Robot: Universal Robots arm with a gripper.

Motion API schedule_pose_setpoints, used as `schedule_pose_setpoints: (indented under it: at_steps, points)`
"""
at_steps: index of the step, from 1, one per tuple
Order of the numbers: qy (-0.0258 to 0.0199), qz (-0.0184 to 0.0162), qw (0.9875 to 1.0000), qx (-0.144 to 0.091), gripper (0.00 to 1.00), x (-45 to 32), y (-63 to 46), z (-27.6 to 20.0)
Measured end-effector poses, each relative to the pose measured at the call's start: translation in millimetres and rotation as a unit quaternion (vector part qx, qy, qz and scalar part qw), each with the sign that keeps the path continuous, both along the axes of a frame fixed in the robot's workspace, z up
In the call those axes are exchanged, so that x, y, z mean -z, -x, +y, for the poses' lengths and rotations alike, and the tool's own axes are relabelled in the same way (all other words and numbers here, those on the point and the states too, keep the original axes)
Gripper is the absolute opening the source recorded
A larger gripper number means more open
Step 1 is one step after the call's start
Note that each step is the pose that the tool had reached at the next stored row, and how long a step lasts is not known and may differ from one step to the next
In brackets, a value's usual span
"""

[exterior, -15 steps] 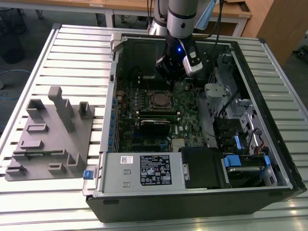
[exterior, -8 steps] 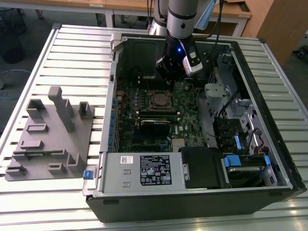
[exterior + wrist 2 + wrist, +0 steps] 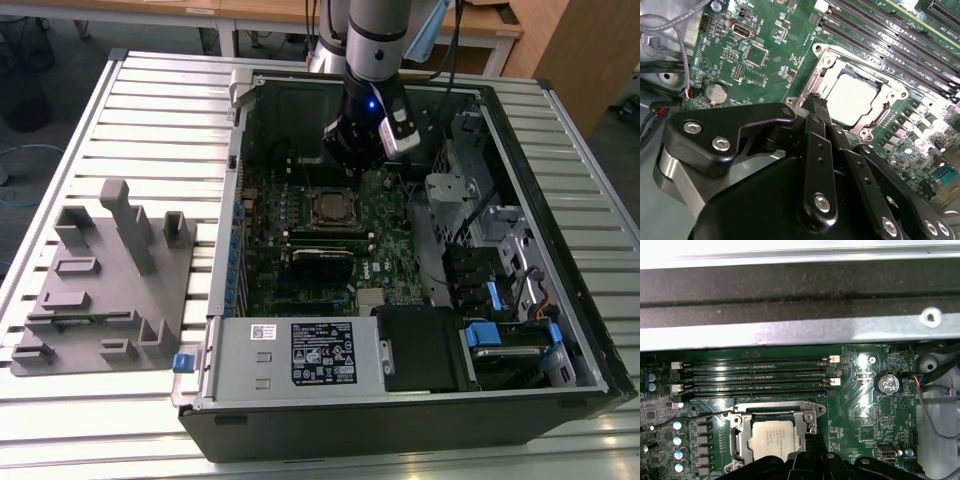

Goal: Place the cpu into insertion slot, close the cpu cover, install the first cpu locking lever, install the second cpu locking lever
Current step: 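Close the cpu cover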

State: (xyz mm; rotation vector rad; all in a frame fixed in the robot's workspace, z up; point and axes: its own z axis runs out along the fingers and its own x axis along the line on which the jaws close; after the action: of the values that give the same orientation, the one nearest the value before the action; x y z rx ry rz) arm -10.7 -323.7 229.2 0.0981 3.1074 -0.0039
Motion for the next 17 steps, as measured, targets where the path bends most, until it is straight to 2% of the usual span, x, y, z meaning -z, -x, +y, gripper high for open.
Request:
schedule_pose_setpoints:
  at_steps: [9, 17]
  points:
    - [0.0002, -0.0001, 1.0, 0.0, 0.1, 4.5, 9.9, -0.1]
    - [0.0001, -0.0001, 1.0, 0.0, 0.1, 6.9, 24.2, 0.0]
